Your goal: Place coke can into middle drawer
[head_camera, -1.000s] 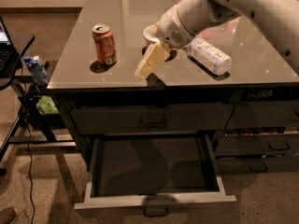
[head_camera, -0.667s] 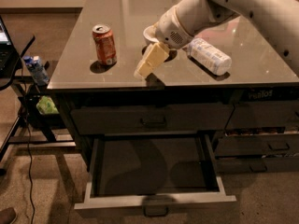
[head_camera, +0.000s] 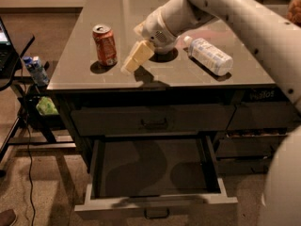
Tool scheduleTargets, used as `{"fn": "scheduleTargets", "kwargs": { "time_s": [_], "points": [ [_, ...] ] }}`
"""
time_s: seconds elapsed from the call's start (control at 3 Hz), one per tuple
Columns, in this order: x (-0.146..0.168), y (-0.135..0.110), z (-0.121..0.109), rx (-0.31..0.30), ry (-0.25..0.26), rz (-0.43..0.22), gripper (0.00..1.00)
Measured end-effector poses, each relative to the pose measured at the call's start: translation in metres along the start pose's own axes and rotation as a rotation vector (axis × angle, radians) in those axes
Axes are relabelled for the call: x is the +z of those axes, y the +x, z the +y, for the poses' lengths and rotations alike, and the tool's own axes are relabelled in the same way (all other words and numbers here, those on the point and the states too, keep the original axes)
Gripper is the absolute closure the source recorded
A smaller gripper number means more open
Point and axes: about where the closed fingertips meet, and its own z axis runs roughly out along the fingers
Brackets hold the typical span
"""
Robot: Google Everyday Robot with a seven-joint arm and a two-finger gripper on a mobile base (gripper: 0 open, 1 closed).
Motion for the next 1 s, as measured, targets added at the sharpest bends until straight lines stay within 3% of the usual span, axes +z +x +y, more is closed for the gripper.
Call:
{"fn": "scheduleTargets", "kwargs": {
  "time_s": [1.0],
  "points": [
    [0.054,-0.015,-0.034,-0.019,-0.041,-0.1,0.0]
  ]
}}
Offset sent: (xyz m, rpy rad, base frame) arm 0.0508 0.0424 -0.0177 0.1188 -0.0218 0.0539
